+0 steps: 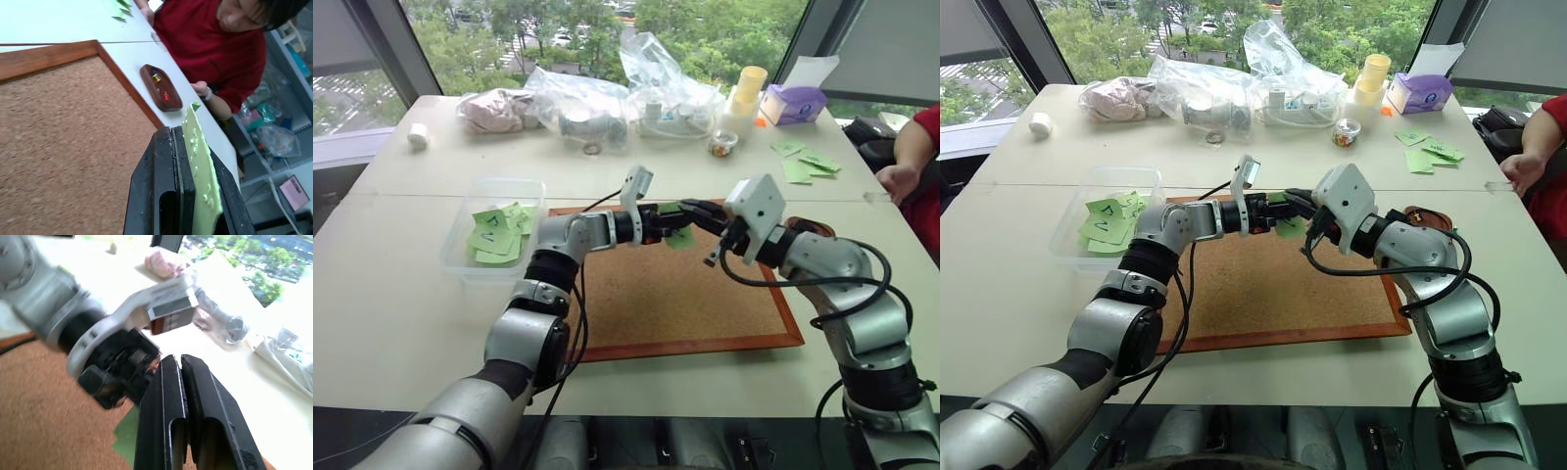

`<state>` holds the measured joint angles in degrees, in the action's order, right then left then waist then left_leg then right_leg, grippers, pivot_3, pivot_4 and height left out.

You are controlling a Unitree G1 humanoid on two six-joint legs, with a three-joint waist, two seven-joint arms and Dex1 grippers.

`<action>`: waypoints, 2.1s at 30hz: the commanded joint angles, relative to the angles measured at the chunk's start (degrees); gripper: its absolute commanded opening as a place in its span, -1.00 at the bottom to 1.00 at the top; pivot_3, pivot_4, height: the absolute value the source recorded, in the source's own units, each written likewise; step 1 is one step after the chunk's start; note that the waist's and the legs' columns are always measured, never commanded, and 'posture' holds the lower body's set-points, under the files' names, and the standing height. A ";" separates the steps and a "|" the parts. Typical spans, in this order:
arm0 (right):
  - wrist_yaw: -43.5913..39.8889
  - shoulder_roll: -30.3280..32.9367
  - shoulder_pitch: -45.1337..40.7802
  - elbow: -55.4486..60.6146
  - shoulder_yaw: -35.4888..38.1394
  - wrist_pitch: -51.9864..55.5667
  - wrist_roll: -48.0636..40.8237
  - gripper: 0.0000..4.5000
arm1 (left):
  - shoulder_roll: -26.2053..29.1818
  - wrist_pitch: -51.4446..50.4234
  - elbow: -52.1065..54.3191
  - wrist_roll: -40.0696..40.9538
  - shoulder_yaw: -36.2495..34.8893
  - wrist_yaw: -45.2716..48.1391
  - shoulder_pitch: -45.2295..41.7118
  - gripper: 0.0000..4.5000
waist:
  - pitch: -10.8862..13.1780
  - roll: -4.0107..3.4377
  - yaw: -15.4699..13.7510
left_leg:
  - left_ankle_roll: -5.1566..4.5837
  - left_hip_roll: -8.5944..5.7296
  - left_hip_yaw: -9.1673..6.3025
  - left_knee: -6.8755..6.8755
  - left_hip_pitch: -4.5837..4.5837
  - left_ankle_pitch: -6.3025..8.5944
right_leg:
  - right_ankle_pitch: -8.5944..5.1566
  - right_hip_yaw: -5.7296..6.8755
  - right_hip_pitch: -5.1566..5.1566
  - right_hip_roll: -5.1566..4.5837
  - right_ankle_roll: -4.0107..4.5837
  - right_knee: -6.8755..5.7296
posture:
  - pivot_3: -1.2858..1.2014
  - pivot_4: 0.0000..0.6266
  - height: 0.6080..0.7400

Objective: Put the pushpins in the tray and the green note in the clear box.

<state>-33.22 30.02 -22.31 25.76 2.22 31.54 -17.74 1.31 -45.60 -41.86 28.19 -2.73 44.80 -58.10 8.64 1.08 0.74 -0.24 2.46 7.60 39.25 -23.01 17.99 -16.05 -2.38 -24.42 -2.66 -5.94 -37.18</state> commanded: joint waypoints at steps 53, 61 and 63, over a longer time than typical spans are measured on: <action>23.21 1.12 -5.65 -35.72 27.71 9.07 -5.87 0.96 | 15.17 16.39 43.20 -17.49 23.43 10.13 13.04 -1.00 | -0.08 -0.44 0.20 | 0.06 0.10 0.09 0.04 -0.07 -0.05 | 0.01 -0.11 -0.13 0.07 -0.02 -0.12 | 0.03 -0.52 0.93; 0.27 7.61 -1.18 -9.84 12.54 9.96 -13.61 0.96 | 17.50 -7.12 46.20 -19.10 3.28 -13.81 8.66 -1.00 | -0.01 -0.62 1.28 | 0.09 0.18 0.04 0.05 -0.06 -0.07 | 0.02 -0.13 -0.18 0.15 -0.02 -0.21 | 0.03 -0.52 0.93; -2.85 8.21 -1.70 -6.03 11.41 12.61 -17.75 0.96 | 19.13 -12.25 48.37 -20.29 0.37 -18.40 8.42 -1.00 | -0.02 -0.62 1.66 | 0.15 0.26 -0.09 0.03 -0.07 -0.10 | 0.02 -0.09 -0.18 0.27 -0.02 -0.24 | 0.03 -0.52 0.93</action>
<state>-33.05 37.38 -23.21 16.01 14.05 42.59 -31.99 19.88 -54.02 2.95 9.03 0.50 30.32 -48.90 8.63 0.46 2.40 -0.09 2.72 7.47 39.27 -23.07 17.89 -16.04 -2.44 -24.58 -2.40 -5.96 -37.43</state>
